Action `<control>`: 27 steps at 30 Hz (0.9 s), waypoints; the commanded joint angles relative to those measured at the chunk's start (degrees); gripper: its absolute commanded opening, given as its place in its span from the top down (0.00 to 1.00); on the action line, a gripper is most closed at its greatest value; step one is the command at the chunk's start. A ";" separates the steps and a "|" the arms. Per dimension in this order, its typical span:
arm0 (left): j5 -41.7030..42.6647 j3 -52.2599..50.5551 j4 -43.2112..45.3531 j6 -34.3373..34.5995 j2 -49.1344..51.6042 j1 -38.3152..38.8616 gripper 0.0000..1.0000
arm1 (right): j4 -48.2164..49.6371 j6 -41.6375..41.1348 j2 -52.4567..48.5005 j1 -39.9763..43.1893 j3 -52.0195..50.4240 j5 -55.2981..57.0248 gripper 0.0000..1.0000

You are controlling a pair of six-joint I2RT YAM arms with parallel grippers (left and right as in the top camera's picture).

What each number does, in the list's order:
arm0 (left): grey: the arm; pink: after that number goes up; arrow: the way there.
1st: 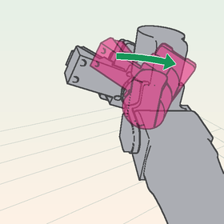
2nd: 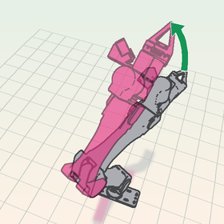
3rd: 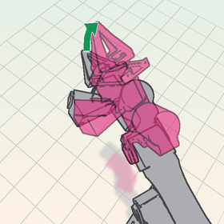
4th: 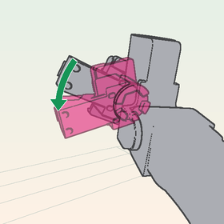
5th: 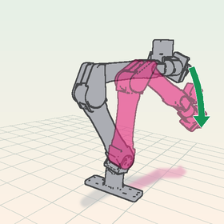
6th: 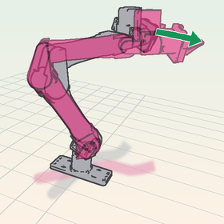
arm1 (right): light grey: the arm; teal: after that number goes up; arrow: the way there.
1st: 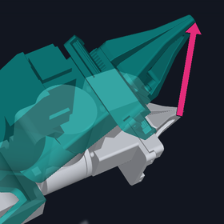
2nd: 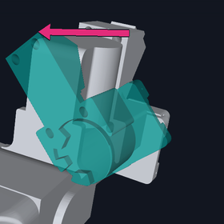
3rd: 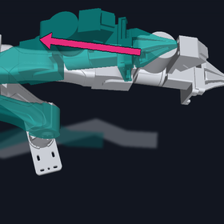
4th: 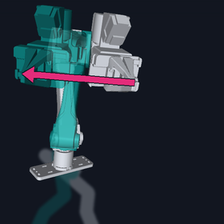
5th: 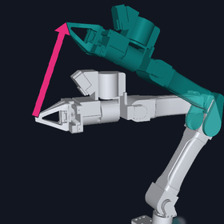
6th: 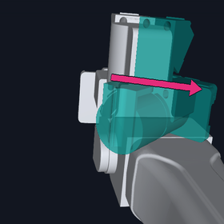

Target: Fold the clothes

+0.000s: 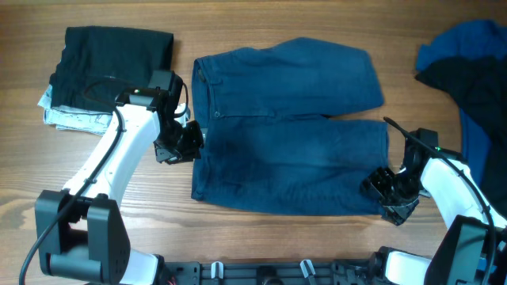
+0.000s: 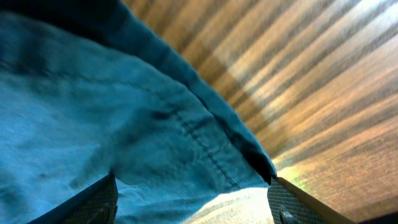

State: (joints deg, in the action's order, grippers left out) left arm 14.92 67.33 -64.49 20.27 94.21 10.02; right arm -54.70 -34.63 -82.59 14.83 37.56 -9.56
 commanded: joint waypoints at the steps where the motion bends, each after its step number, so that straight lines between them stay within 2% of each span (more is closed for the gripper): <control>1: 0.26 -0.63 -0.52 0.31 -0.68 0.24 0.82 | -1.88 0.52 0.42 0.20 -0.74 -1.51 0.22; 15: 0.26 -0.63 -0.44 0.33 -0.68 0.24 0.82 | 4.17 -2.03 0.42 0.20 -3.02 0.28 0.23; 16: 0.26 -0.63 -0.46 0.33 -0.68 0.26 0.82 | 5.14 -2.05 0.42 0.20 -3.91 0.22 0.26; 18: 0.28 -0.63 -0.46 0.35 -0.68 0.26 0.82 | 6.47 -1.70 0.42 0.20 -4.39 -1.09 0.46; 20: 0.33 -0.63 -0.50 0.37 -0.68 0.26 0.82 | 7.39 -1.57 0.42 0.20 -4.42 -1.84 0.60; 22: 1.53 -0.63 -0.55 0.35 -0.70 0.26 0.82 | 8.22 -1.36 0.42 0.20 -4.42 -2.25 0.81; 24: 2.21 -0.63 -0.42 0.33 -0.81 0.26 0.82 | 8.66 -0.81 0.42 0.20 -4.42 -2.36 0.93; 27: 2.21 -0.63 -0.52 0.33 -1.09 0.26 0.83 | 8.85 0.17 0.42 0.20 -4.42 -2.36 0.96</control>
State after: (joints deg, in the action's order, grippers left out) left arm 15.75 67.33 -64.90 20.27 94.21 10.02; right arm -46.92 -35.73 -81.95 14.96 34.37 -11.33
